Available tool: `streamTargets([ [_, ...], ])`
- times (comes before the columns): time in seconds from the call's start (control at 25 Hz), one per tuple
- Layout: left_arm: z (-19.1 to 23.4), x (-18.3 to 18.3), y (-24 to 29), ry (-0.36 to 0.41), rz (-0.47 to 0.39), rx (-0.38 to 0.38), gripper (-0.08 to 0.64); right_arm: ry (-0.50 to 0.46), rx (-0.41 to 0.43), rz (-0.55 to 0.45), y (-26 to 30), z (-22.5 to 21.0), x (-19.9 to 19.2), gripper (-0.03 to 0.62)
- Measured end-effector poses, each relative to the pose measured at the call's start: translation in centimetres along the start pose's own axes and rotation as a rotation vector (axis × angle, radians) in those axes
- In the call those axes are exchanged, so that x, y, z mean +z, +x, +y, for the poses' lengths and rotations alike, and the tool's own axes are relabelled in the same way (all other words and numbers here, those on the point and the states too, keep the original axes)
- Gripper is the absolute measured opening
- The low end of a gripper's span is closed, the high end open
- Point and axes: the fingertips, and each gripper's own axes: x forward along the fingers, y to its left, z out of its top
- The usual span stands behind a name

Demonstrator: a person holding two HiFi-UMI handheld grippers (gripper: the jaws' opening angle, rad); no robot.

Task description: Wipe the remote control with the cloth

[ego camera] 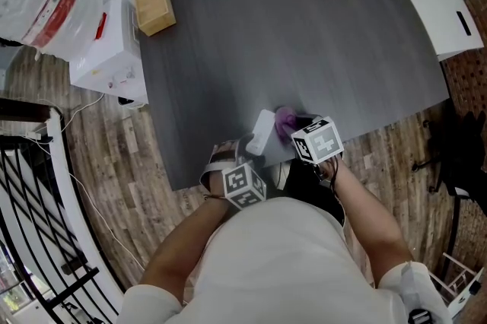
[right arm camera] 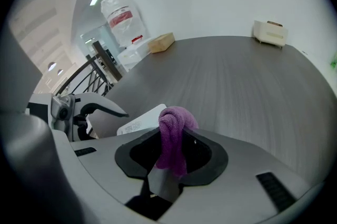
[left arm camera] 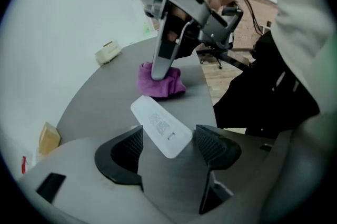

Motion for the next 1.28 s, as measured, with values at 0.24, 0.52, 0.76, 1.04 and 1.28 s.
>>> streamTargets([
  [0.24,0.4,-2.3,-0.2,-0.108,0.014,-0.026,0.291,-0.219,-0.122,0.042,-0.5,-1.4,2.3,0.11],
  [0.52,-0.1,-2.5,0.3,-0.228,0.007,-0.131,0.244,-0.759,-0.196,0.174,2.7,2.2,5.8,0.11],
  [0.76,-0.2,-2.3,0.4,-0.288,0.003,-0.165,0.204,-0.886,-0.213,0.117,2.9,7.0,2.5,0.109],
  [1.04,-0.3,-2.5,0.4,-0.307,-0.01,-0.169,0.204,-0.636,0.093,0.09,2.1,12.1,-0.8,0.109],
  [1.28,-0.3,-2.6,0.3,-0.329,-0.013,-0.151,0.204,-0.194,0.316,0.063,1.5,12.4,-1.3,0.109],
])
